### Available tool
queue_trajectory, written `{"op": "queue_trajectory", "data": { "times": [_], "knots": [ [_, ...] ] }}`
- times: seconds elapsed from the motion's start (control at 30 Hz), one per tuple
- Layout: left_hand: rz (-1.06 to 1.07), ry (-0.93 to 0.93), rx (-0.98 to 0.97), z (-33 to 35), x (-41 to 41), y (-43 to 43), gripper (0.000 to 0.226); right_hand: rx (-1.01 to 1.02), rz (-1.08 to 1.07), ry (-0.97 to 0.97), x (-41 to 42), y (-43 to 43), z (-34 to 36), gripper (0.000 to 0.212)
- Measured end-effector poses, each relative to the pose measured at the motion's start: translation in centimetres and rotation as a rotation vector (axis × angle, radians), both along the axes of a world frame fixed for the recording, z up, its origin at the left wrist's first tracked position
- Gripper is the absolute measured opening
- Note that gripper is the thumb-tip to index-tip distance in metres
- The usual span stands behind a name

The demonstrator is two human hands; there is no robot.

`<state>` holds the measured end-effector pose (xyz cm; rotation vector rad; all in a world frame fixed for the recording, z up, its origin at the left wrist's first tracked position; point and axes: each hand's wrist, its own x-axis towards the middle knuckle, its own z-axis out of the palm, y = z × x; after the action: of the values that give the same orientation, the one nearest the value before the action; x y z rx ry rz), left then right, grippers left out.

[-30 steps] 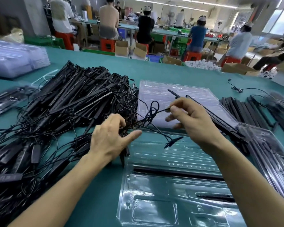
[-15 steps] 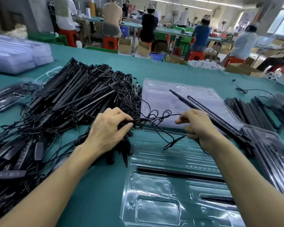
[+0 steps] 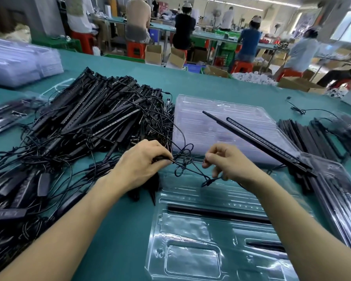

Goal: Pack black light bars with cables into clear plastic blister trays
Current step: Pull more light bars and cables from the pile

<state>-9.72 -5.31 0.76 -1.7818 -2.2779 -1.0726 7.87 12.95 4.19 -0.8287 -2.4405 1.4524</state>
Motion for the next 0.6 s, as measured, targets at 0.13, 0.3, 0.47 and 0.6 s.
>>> {"op": "queue_trajectory", "data": {
  "times": [0.13,0.3,0.47,0.6],
  "knots": [
    [-0.083,-0.136,0.074,0.4,-0.4,-0.4,0.008,0.404,0.119,-0.207,-0.1,0.4,-0.3,0.014],
    [0.098,-0.193,0.196,0.5,-0.4,-0.1,0.015,0.325,0.465,-0.207,-1.9,-1.3,0.5,0.008],
    [0.146,-0.186,0.072,0.8,0.5,0.6,0.022,0.150,0.507,-0.092,-3.7,-2.7,1.4,0.021],
    [0.059,-0.515,0.095,0.4,0.9,-0.7,0.018,-0.020,0.380,-0.003,-3.6,-3.2,1.4,0.029]
  ]
}}
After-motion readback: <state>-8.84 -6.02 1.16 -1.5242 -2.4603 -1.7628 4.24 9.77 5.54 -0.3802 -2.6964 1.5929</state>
